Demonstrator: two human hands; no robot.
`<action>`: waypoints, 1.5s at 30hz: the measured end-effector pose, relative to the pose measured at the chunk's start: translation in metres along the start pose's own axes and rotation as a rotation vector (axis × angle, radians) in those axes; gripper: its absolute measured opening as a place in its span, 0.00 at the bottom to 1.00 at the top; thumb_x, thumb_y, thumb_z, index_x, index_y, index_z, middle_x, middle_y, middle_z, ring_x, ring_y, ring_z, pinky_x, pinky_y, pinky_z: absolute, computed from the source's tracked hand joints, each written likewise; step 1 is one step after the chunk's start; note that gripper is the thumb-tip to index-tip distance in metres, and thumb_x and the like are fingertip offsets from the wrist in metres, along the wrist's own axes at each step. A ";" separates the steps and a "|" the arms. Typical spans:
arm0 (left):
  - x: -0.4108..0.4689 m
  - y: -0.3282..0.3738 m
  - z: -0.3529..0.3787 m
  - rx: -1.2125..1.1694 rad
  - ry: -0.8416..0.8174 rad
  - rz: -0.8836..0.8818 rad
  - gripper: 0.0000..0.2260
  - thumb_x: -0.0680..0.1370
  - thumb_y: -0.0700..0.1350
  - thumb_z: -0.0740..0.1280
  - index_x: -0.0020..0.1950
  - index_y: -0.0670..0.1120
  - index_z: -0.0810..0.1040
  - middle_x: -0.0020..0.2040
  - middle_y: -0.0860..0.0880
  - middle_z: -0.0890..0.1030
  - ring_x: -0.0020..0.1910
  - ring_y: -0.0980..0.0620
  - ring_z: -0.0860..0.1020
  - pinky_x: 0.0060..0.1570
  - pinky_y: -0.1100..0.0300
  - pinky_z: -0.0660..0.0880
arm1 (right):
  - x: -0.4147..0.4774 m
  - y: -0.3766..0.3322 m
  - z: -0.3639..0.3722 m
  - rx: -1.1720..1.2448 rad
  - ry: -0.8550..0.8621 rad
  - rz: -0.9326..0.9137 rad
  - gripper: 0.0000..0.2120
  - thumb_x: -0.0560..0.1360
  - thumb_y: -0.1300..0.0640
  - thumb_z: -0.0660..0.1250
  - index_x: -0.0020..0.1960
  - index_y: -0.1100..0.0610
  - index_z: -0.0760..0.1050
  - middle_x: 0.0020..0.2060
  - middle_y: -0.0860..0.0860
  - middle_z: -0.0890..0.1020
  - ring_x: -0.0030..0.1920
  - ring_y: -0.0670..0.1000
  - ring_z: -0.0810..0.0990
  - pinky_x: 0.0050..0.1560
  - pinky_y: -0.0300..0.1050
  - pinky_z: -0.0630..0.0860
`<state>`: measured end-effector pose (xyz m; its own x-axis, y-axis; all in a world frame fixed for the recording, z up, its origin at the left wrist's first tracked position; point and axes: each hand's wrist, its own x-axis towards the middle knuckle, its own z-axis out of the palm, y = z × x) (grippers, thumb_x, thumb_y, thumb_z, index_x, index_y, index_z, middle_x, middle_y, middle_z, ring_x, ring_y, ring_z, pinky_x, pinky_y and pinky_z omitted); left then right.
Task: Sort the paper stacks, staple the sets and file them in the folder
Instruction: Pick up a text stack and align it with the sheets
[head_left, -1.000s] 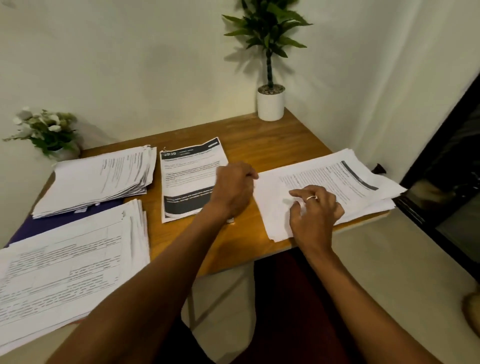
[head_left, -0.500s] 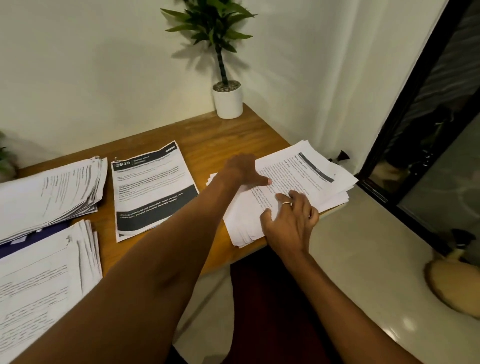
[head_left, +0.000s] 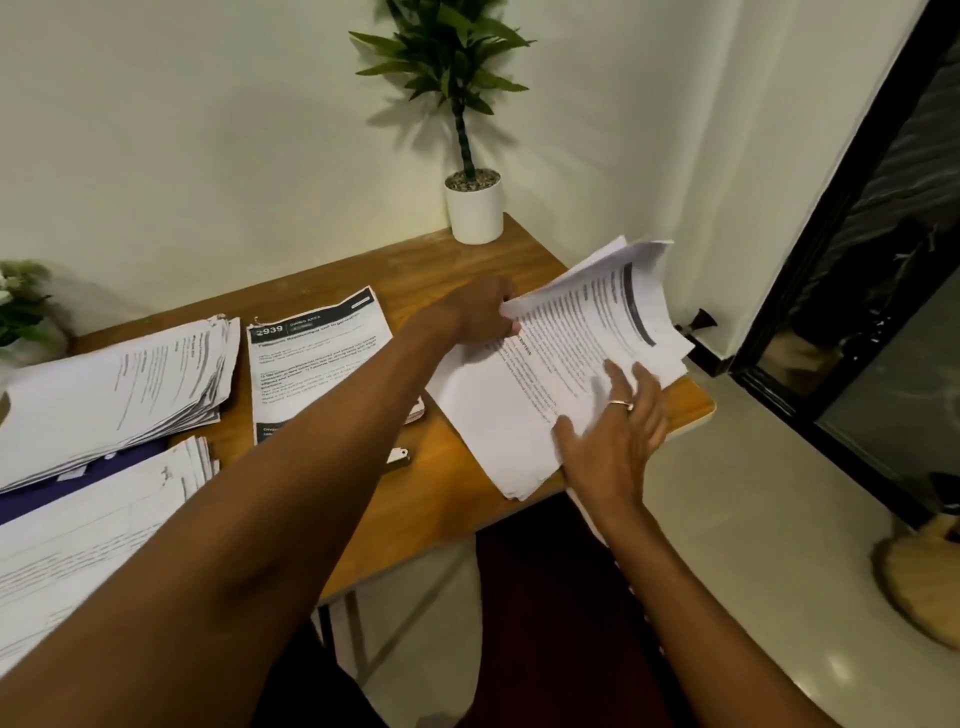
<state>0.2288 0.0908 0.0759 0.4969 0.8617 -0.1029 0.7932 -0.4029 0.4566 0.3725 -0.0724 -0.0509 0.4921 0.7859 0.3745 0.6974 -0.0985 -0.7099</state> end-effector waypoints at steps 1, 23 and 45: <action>-0.014 0.000 -0.008 -0.042 0.043 0.007 0.13 0.81 0.48 0.69 0.64 0.48 0.75 0.60 0.48 0.80 0.54 0.52 0.76 0.43 0.63 0.70 | 0.006 -0.003 -0.003 0.117 0.012 0.053 0.44 0.69 0.54 0.78 0.78 0.53 0.58 0.78 0.54 0.57 0.79 0.57 0.57 0.76 0.60 0.60; -0.265 -0.143 0.001 -1.253 0.539 -0.406 0.19 0.79 0.43 0.71 0.70 0.46 0.77 0.62 0.45 0.84 0.61 0.43 0.82 0.65 0.38 0.75 | 0.015 -0.176 0.080 0.839 -1.044 0.210 0.16 0.74 0.58 0.76 0.60 0.57 0.81 0.57 0.53 0.85 0.59 0.56 0.84 0.66 0.61 0.76; -0.259 -0.185 -0.007 -1.241 0.691 -0.659 0.09 0.80 0.40 0.71 0.60 0.48 0.79 0.51 0.47 0.87 0.50 0.45 0.86 0.50 0.46 0.82 | 0.019 -0.087 0.056 -0.130 -0.855 -0.554 0.12 0.80 0.51 0.68 0.63 0.46 0.79 0.62 0.45 0.79 0.65 0.48 0.71 0.69 0.53 0.61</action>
<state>-0.0492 -0.0551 0.0245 -0.3353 0.8863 -0.3193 -0.1501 0.2844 0.9469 0.2922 -0.0153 -0.0157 -0.4163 0.9082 0.0436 0.7900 0.3851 -0.4771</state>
